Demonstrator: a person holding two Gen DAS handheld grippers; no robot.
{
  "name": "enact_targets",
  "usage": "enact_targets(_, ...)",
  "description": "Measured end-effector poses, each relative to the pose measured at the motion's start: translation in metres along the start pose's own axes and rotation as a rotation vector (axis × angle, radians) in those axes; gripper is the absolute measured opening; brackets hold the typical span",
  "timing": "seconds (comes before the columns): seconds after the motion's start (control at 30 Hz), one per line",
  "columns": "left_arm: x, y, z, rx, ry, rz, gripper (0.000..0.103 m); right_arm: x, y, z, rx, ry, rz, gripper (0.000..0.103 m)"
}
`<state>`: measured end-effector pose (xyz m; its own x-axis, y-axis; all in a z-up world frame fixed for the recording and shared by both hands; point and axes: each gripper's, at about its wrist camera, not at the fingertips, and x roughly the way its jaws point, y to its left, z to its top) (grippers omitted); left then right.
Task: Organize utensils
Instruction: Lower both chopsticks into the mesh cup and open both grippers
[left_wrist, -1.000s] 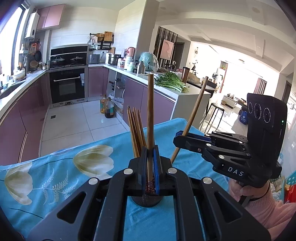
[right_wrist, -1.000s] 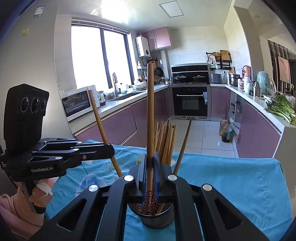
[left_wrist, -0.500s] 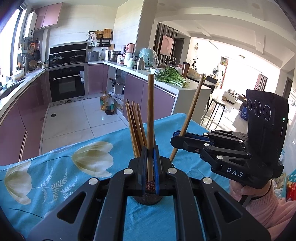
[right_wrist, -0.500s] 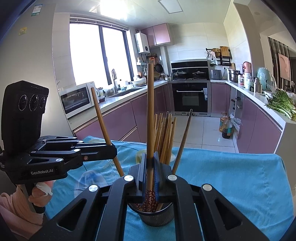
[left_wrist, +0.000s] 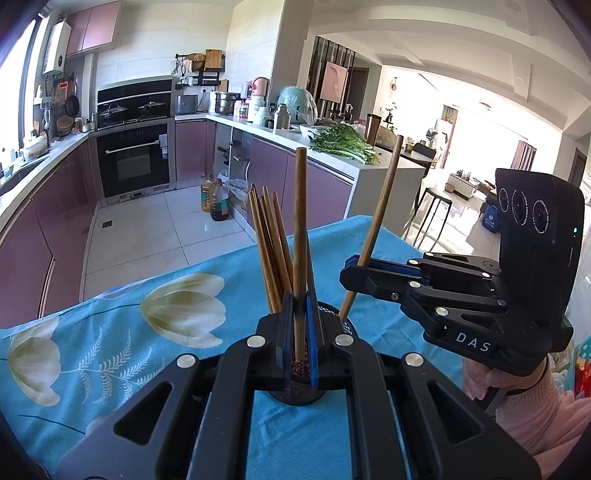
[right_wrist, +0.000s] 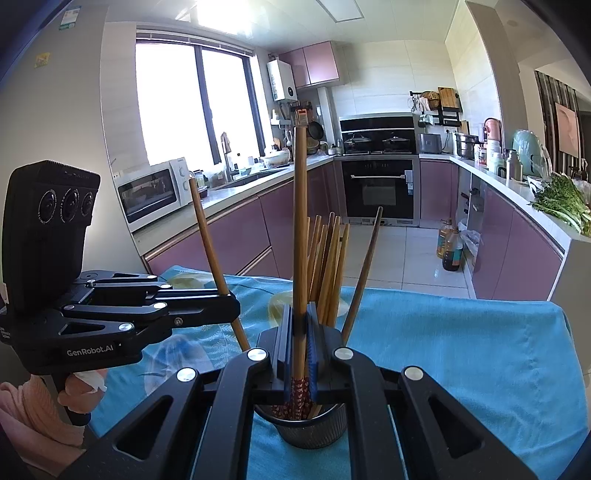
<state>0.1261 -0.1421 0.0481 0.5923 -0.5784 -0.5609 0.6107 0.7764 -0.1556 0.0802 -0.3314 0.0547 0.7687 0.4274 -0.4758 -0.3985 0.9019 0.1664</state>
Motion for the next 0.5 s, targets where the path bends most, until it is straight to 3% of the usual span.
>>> enact_targets(0.5,0.014,0.001,-0.005,-0.012,0.030,-0.001,0.007,0.007,-0.003,-0.007,0.004,0.027,0.002,0.006)
